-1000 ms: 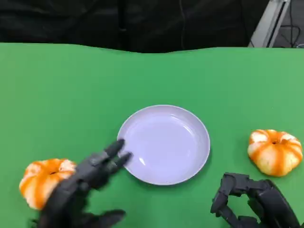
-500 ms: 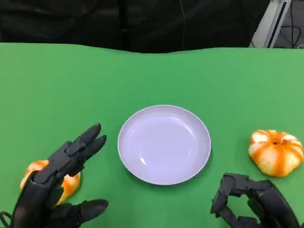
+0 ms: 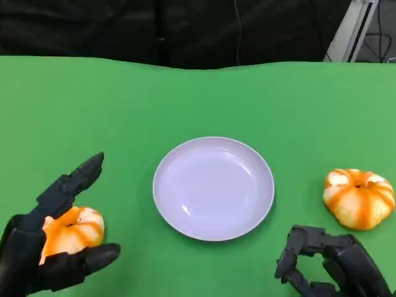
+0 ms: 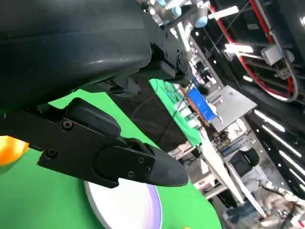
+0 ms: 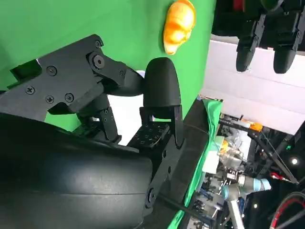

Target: Grasp the bread from the table and place it into the plate.

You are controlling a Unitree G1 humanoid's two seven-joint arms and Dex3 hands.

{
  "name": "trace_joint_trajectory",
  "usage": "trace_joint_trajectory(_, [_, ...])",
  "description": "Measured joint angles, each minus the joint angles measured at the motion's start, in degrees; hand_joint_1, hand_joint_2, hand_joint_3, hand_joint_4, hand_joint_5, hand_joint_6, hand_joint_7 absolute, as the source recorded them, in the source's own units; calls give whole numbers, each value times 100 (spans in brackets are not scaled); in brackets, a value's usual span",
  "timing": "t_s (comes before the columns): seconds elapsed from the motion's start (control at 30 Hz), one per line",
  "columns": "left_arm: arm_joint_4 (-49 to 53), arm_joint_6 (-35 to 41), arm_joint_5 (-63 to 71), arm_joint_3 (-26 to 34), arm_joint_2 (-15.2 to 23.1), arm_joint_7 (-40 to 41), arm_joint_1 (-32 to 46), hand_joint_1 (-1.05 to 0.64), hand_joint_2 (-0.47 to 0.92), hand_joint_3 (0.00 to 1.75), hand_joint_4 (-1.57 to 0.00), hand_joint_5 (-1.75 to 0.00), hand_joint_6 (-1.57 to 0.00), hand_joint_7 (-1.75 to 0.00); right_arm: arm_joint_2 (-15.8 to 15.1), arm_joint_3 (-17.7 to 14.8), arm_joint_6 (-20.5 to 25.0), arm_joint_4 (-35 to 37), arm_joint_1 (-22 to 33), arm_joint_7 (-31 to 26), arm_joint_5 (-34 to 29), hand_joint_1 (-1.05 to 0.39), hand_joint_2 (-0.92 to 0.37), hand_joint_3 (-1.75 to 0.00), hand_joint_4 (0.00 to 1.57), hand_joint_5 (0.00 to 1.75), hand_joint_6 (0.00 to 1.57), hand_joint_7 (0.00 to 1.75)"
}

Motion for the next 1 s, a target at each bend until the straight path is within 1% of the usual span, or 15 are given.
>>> trace_joint_trajectory(0.1, [-17,0,53,2,58,121,7,-81,92,17,-48,-3,-39,-2,0,0,0,0,0,4,1,-25,-62,-90,81,157,80,132])
trace_joint_trajectory(0.17, [-15,-5,279,29,106,257,7,-78,92,15,-51,-4,-44,-3,-1,0,0,0,0,21,9,-24,-63,-89,80,158,79,132])
trace_joint_trajectory(0.33, [110,-13,867,190,389,664,-21,-77,92,13,-54,-4,-47,-3,-17,-2,1,0,6,36,14,-24,-62,-90,81,158,80,132])
trace_joint_trajectory(0.53, [249,-21,944,169,458,919,-46,-78,92,15,-55,-3,-48,-3,-20,-3,10,-1,7,36,15,-24,-63,-89,81,159,80,132])
trace_joint_trajectory(0.7, [322,-24,1133,132,588,1093,-50,-78,92,17,-56,-3,-48,-2,-20,-4,7,3,6,36,15,-24,-62,-89,80,160,80,132])
trace_joint_trajectory(0.83, [371,24,1364,115,649,1292,-82,-78,92,17,-62,-5,-51,-2,-20,-6,4,9,5,40,21,-24,-62,-90,80,158,80,131])
trace_joint_trajectory(1.0, [602,168,1761,67,722,1585,-124,-78,92,18,-64,-5,-52,-2,-21,-11,4,9,6,40,18,-24,-62,-89,81,157,80,131])
